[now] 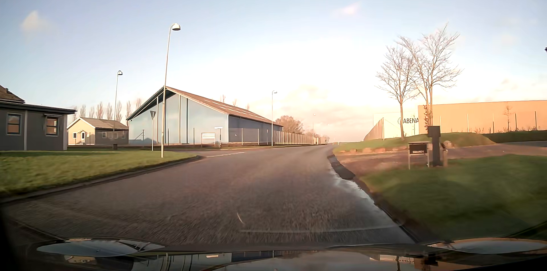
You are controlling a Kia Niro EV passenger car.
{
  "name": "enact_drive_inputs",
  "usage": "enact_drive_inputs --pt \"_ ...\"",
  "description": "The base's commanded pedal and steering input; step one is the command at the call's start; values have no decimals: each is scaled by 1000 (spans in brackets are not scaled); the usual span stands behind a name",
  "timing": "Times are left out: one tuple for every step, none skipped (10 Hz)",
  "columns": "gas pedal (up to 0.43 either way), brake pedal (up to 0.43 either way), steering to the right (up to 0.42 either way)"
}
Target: Follow the waypoints while adhering to traffic rules and regulations
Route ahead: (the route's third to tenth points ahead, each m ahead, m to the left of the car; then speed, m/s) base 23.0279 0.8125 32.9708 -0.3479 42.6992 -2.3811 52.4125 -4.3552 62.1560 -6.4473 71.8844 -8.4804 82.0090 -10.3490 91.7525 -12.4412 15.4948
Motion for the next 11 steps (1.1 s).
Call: enact_drive_inputs --pt "189 0 23" --pt "189 0 24" --pt "189 0 26" --pt "177 0 28" --pt "157 0 28" --pt "157 0 28" --pt "157 0 28" --pt "157 0 25" --pt "157 0 23" --pt "157 0 22" --pt "157 0 21"
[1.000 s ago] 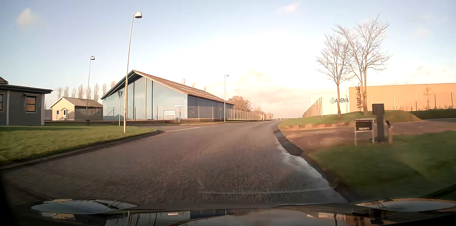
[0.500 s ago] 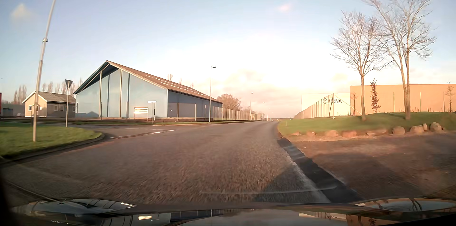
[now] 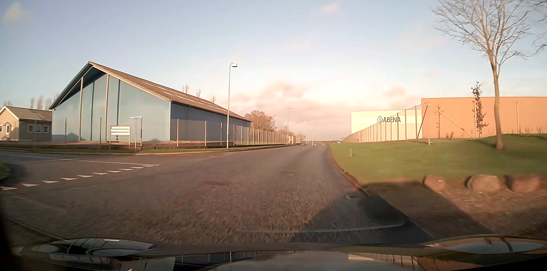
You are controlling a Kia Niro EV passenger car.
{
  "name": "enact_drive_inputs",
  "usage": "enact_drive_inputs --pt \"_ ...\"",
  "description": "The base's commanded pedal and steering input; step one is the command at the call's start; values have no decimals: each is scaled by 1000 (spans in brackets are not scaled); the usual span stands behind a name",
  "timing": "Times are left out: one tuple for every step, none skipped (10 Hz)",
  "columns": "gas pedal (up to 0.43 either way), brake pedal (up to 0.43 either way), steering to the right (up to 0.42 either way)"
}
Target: Follow the waypoints while adhering to traffic rules and regulations
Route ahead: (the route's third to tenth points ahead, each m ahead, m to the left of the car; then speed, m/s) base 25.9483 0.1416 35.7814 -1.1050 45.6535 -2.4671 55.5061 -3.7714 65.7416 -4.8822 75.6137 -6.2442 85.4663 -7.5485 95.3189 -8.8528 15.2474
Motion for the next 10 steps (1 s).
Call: enact_drive_inputs --pt "157 0 21" --pt "157 0 21" --pt "169 0 20" --pt "177 0 16" --pt "177 0 15" --pt "177 0 15" --pt "177 0 15" --pt "189 0 15" --pt "189 0 15" --pt "189 0 14"
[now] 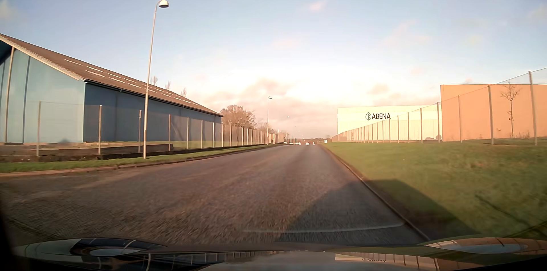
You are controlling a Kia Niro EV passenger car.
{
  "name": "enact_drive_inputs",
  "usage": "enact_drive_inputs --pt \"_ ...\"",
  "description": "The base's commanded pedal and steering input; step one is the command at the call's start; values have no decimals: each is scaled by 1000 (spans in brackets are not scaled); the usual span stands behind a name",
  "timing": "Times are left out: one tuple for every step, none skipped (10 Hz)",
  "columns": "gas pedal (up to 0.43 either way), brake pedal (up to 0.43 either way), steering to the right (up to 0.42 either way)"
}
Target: Follow the waypoints while adhering to traffic rules and regulations
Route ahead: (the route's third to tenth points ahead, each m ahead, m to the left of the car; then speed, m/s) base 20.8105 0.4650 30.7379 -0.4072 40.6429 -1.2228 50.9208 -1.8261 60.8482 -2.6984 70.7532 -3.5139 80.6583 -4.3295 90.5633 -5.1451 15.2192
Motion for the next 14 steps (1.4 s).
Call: enact_drive_inputs --pt "189 0 14" --pt "197 0 12" --pt "209 0 12" --pt "209 0 13" --pt "209 0 16" --pt "209 0 18" --pt "209 0 18" --pt "209 0 18" --pt "209 0 18" --pt "209 0 17" --pt "209 0 17" --pt "197 0 16" --pt "197 0 15" --pt "197 0 10"
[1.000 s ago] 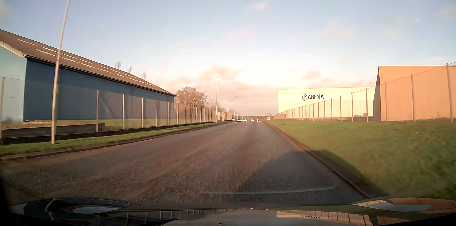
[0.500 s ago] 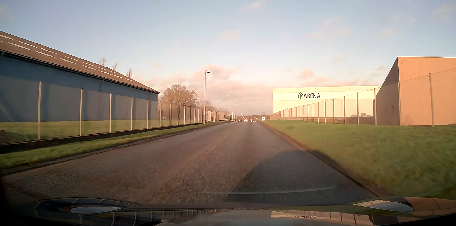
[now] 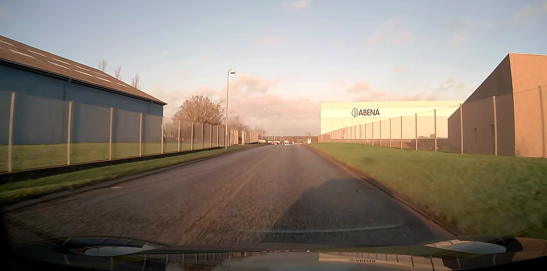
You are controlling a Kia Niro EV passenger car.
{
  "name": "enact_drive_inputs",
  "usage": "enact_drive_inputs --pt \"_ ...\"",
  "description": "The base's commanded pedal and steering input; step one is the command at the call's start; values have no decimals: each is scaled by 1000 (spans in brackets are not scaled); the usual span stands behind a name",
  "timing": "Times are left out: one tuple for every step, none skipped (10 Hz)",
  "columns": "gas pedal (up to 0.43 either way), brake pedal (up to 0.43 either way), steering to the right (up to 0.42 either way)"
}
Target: Follow the waypoints while adhering to traffic rules and regulations
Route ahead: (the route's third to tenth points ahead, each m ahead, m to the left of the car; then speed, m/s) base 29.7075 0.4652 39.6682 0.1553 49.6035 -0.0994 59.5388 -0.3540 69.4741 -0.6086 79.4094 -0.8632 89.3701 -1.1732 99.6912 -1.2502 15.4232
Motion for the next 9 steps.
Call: enact_drive_inputs --pt "197 0 5" --pt "197 0 5" --pt "197 0 5" --pt "197 0 5" --pt "197 0 4" --pt "197 0 4" --pt "197 0 4" --pt "197 0 3" --pt "189 0 3"
